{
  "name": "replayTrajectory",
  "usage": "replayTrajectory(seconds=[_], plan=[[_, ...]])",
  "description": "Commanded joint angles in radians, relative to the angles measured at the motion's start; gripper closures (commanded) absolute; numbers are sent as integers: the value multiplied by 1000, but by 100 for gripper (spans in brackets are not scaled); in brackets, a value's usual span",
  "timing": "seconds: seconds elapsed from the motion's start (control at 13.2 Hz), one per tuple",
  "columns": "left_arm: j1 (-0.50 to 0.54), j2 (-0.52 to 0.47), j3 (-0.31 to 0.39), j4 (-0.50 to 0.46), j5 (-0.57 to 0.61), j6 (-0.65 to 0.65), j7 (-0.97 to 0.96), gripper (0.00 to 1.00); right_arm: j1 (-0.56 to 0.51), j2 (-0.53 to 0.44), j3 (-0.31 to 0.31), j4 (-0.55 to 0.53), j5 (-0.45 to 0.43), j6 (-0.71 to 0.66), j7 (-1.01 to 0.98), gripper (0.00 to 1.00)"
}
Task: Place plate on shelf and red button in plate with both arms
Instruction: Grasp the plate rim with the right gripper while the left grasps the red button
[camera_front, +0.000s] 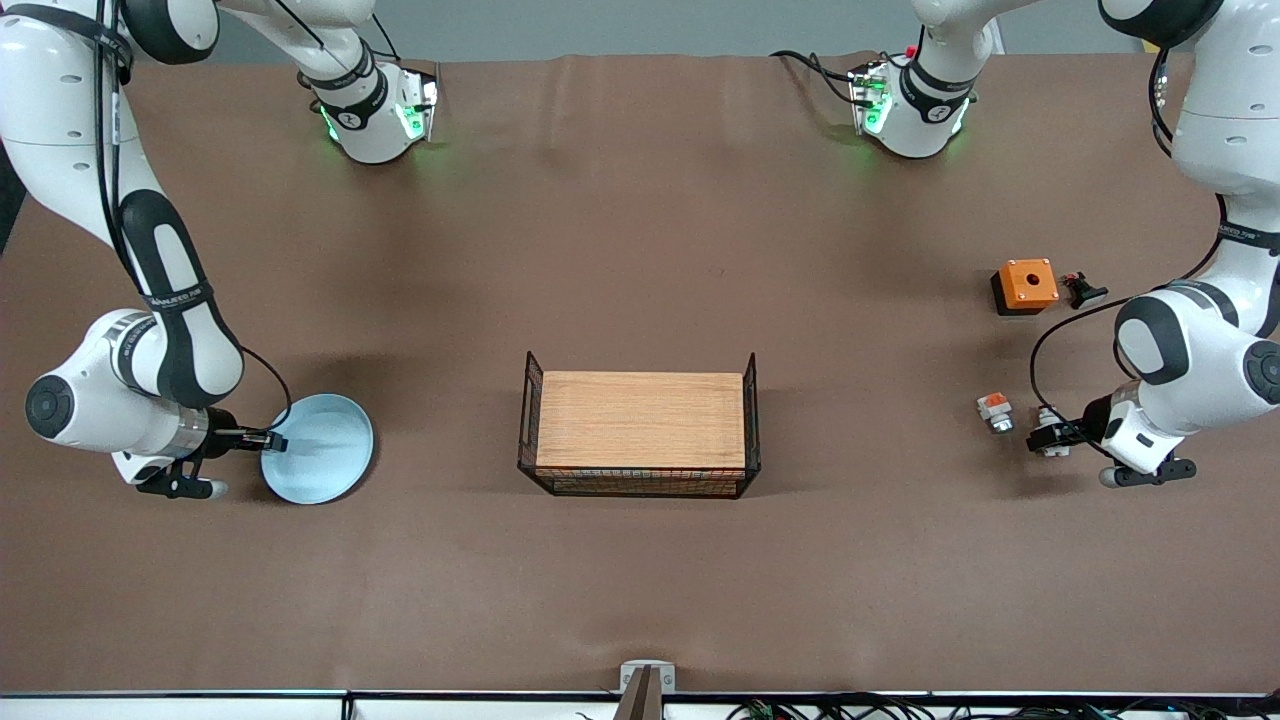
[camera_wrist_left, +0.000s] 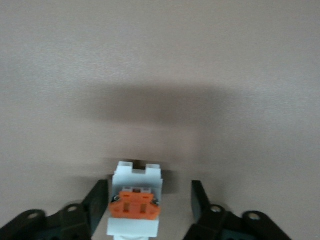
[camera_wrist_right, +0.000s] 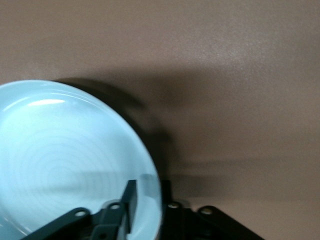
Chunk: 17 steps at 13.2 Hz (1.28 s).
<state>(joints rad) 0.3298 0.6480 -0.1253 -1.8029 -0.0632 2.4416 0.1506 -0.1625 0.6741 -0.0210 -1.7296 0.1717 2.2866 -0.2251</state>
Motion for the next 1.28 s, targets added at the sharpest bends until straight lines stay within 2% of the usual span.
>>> replayTrajectory(seconds=[0.0, 0.08, 0.15, 0.3, 0.53, 0.68, 0.91, 1.21], plan=[[-6, 6, 3, 5, -18, 4, -6, 62, -14, 12, 7, 19, 23, 1, -129, 93], [-5, 6, 3, 4, -17, -1, -5, 84, -14, 13, 7, 19, 23, 1, -135, 95], [-3, 1, 3, 4, -17, -9, -2, 100, -14, 13, 7, 19, 23, 1, -135, 98], [0, -25, 3, 2, -17, -22, 15, 100, -14, 12, 7, 19, 23, 2, -135, 100], [0, -131, 3, 1, -15, -182, 18, 100, -9, -7, 7, 25, 23, -6, -134, 100], [-2, -220, -16, 5, -15, -307, 3, 100, -6, -69, 7, 25, 23, -27, -128, 100], [-3, -333, -37, 11, -15, -397, -25, 100, 6, -186, 9, 25, 22, -177, -105, 100], [-2, -373, -68, 97, -7, -528, -104, 100, 79, -381, 9, 25, 5, -477, 157, 100]])
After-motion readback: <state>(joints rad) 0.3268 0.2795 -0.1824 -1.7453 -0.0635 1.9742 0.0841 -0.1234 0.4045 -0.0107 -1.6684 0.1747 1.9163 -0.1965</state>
